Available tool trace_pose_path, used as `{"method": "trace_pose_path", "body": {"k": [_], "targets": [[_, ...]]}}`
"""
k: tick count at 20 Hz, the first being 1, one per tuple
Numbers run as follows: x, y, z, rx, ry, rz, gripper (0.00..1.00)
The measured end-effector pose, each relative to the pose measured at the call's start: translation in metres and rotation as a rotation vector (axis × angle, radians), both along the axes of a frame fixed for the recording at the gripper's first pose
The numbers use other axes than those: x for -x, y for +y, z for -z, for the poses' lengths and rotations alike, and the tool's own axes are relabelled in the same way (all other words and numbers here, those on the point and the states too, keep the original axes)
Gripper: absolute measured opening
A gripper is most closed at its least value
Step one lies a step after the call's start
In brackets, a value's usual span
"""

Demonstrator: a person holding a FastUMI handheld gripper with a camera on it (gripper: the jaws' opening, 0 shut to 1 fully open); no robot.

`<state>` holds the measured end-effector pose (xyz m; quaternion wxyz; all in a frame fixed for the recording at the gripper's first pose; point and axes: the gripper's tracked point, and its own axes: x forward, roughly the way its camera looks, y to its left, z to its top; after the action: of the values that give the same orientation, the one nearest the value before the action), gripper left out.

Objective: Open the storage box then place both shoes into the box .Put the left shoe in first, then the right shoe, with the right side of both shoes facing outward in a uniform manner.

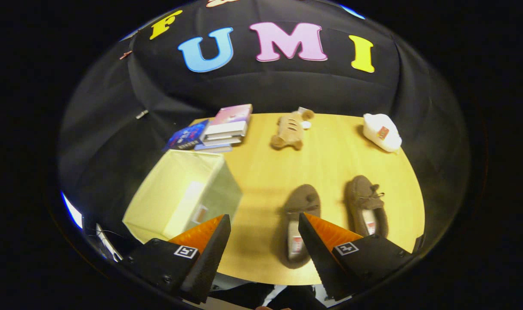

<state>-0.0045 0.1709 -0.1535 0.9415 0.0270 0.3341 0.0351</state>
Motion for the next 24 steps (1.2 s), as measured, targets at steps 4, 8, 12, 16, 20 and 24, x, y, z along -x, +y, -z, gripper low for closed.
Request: {"method": "trace_pose_path", "body": {"k": [4,8,12,16,20,24], "targets": [[0.0,-0.041,0.05,0.034,0.071,0.06,0.99],[-0.017,-0.078,0.1,0.058,0.123,0.089,0.95],[-0.042,-0.087,0.129,-0.071,0.133,0.195,0.87],[-0.064,-0.09,0.145,-0.119,0.124,0.252,0.68],[-0.071,-0.078,0.152,-0.155,0.145,0.241,0.36],[-0.071,-0.082,0.152,-0.175,0.146,0.274,0.16]]}}
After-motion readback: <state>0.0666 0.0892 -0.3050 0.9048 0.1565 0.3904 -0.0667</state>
